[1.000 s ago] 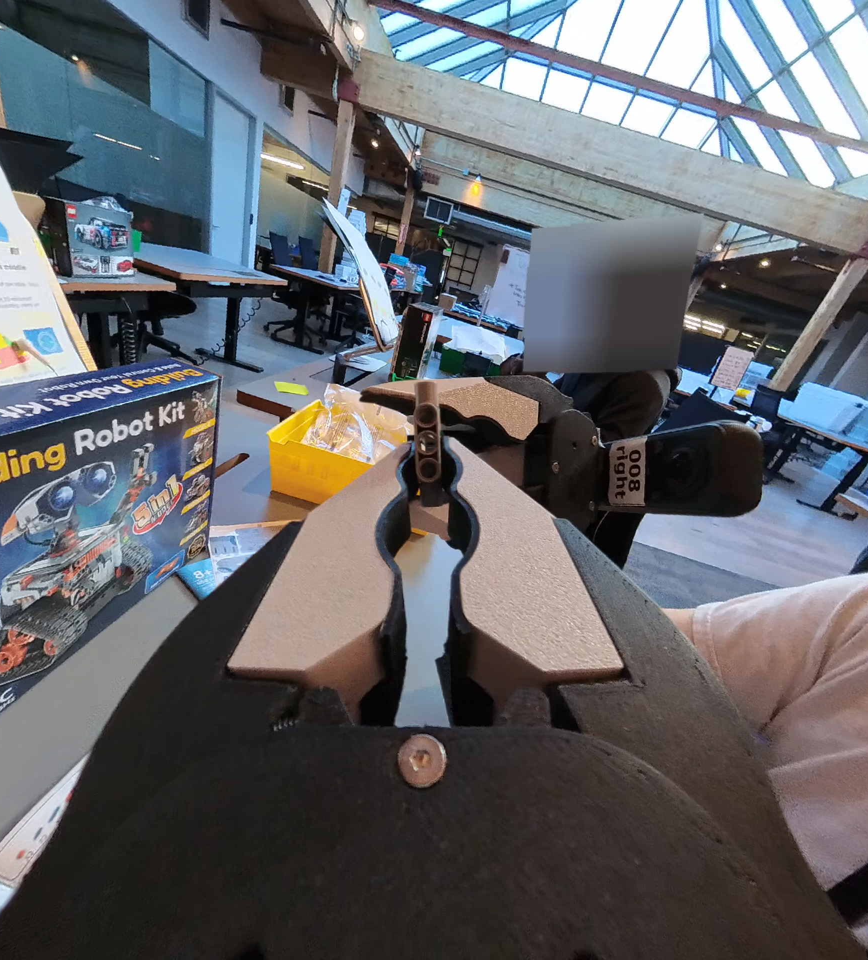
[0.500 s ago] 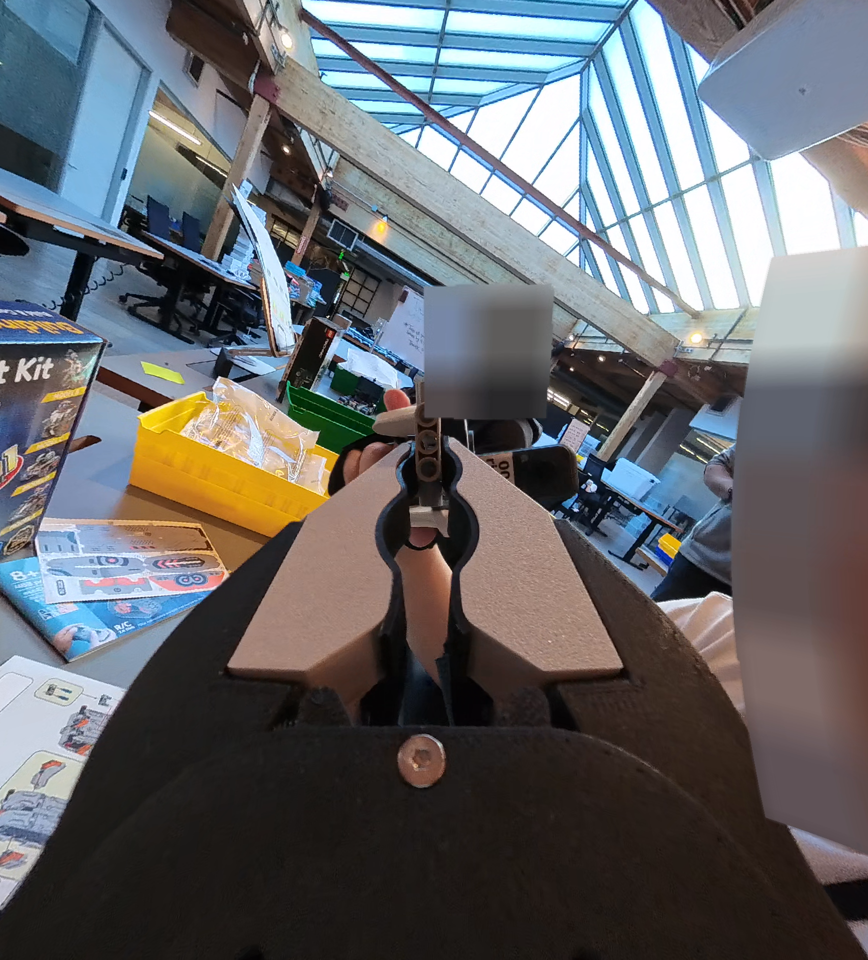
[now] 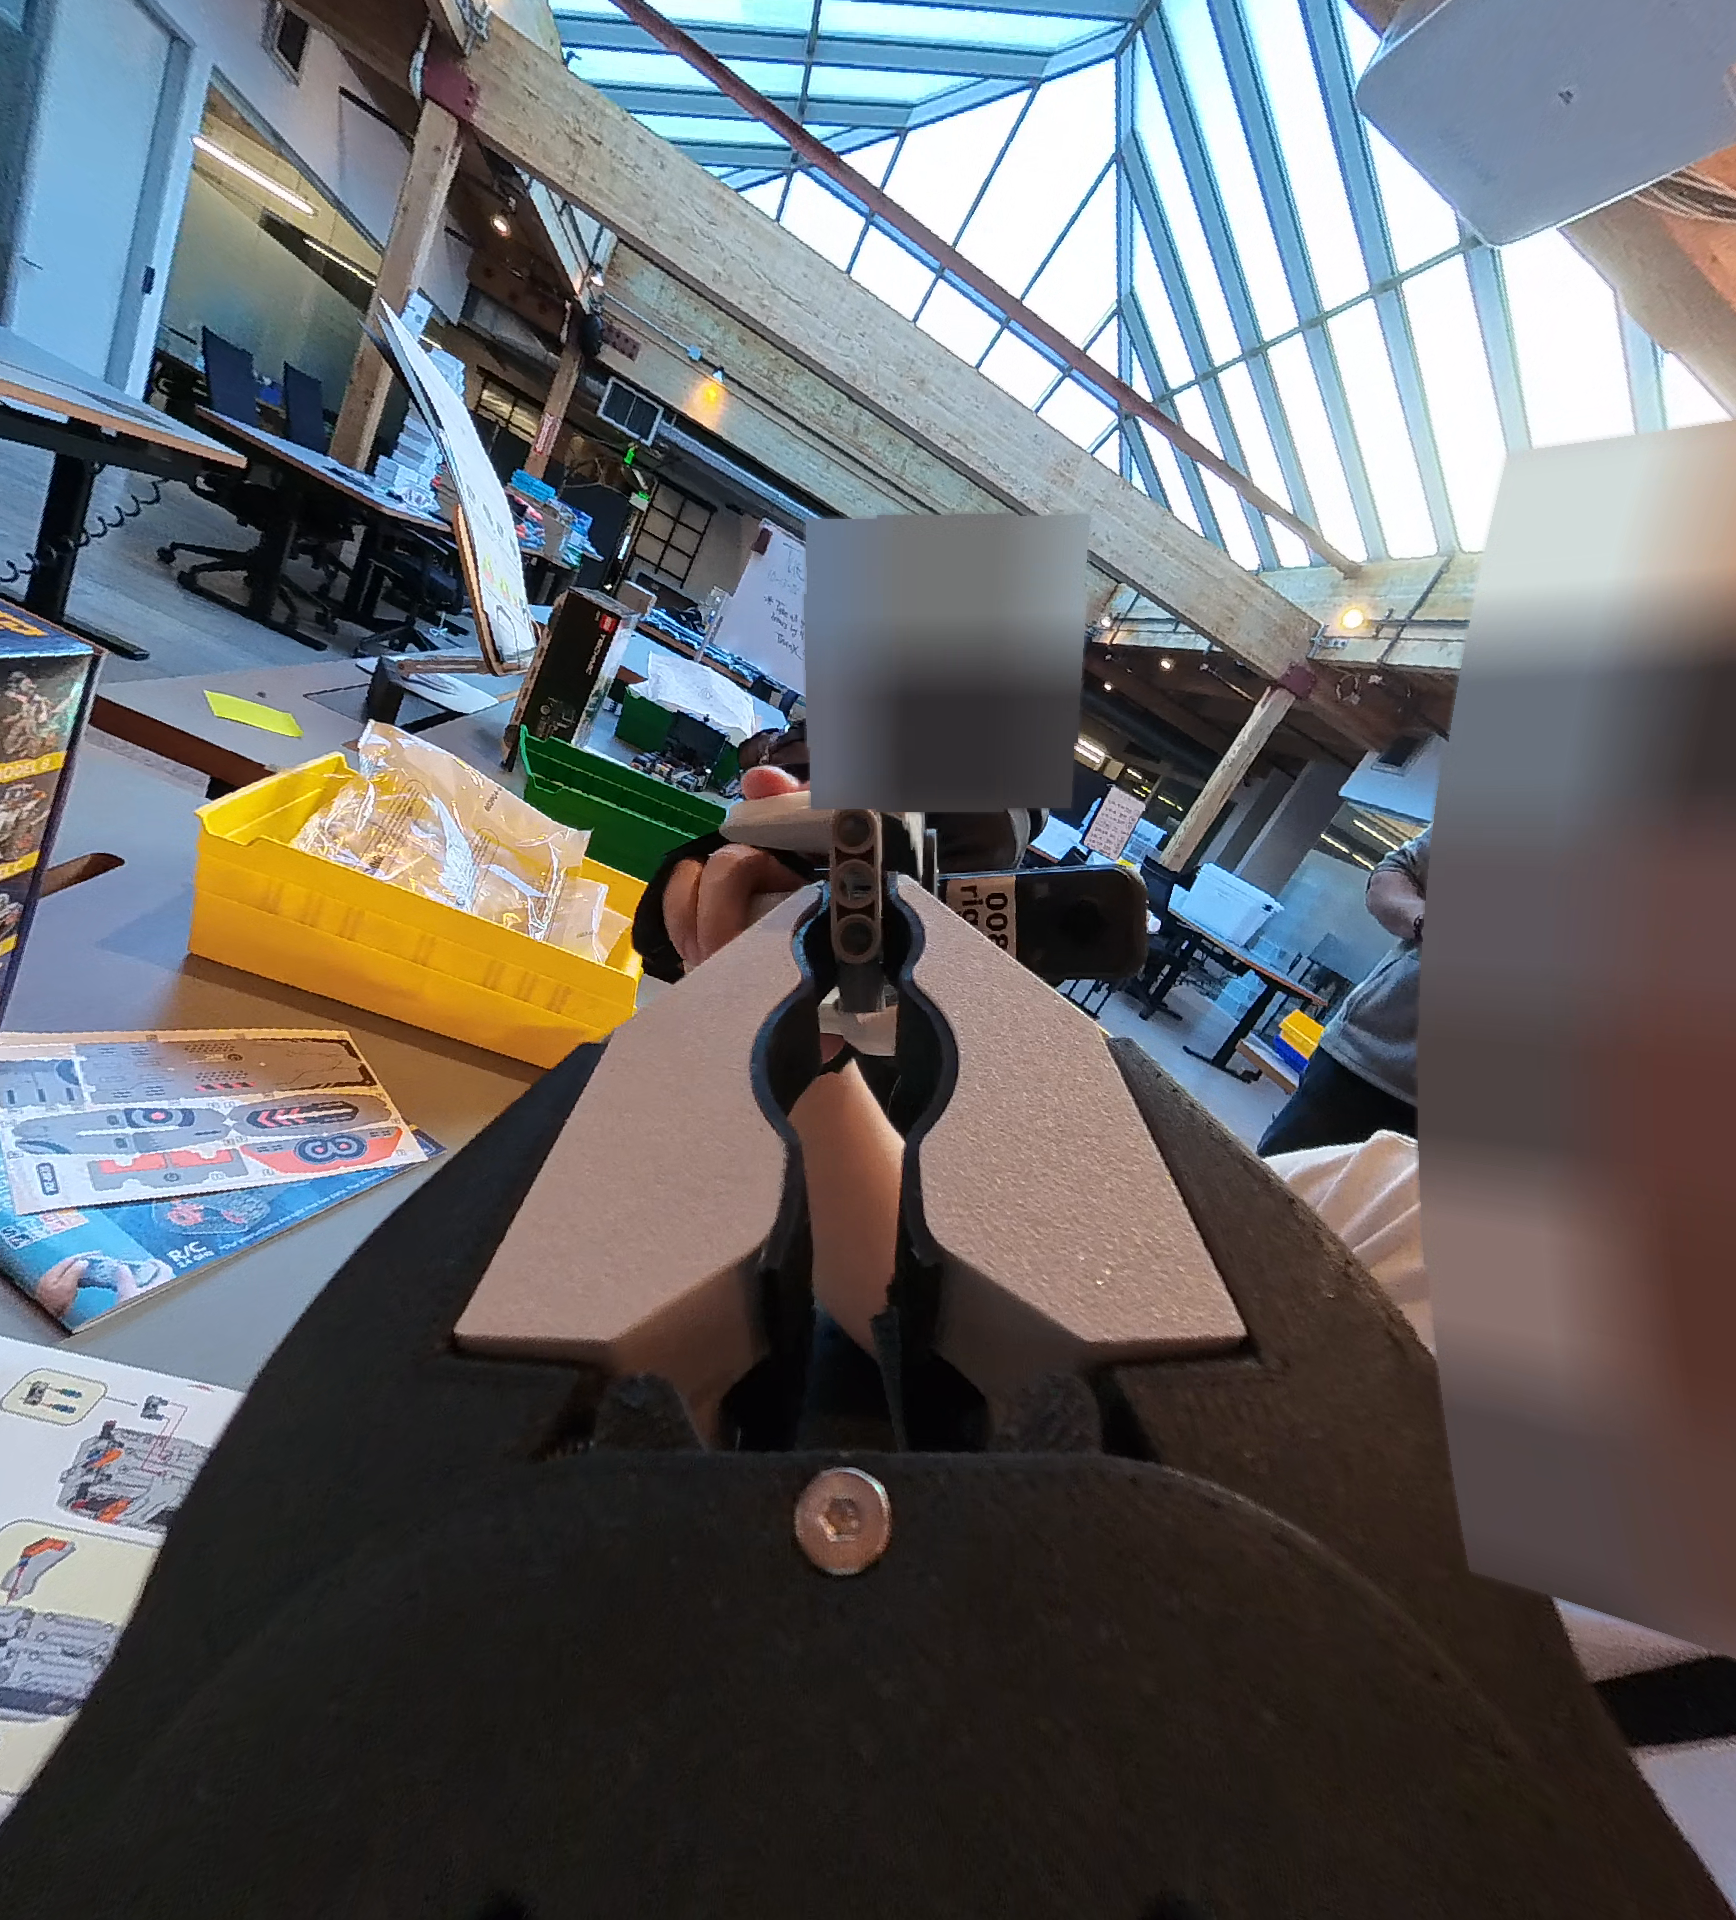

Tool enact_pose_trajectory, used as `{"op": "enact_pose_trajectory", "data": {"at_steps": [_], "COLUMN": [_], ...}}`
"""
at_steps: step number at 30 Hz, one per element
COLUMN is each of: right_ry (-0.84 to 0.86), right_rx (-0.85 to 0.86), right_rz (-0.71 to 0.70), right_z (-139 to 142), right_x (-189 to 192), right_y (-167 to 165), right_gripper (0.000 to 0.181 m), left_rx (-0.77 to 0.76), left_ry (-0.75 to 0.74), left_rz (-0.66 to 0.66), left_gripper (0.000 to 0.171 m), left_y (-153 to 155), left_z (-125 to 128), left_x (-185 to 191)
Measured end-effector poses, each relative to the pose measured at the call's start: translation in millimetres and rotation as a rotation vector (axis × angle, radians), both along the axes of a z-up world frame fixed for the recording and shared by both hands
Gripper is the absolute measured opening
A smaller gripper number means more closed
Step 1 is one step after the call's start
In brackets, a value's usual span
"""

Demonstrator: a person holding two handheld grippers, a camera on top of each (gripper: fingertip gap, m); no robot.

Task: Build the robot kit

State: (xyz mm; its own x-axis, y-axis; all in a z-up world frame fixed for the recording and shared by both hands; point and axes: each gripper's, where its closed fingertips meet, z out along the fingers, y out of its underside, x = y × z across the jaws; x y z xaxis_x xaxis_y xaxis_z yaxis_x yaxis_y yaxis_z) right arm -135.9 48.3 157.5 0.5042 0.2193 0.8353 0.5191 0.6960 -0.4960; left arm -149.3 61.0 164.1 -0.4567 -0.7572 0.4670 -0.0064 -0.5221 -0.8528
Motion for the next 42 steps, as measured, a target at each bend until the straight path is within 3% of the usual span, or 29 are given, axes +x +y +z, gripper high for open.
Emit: {"op": "enact_pose_trajectory", "data": {"at_steps": [18, 42], "right_ry": [0.001, 0.035], "right_rx": [0.070, -0.013], "right_rz": [0.040, 0.075], "right_z": [4, 4], "right_x": [-2, -2], "right_y": [-9, -11], "right_gripper": [0.041, 0.039], "left_rx": [0.023, 0.010], "left_ry": [0.007, 0.026], "left_rz": [0.012, 0.003], "left_gripper": [0.004, 0.005], "left_y": [-8, -11], "left_z": [4, 3], "left_x": [-2, -2]}}
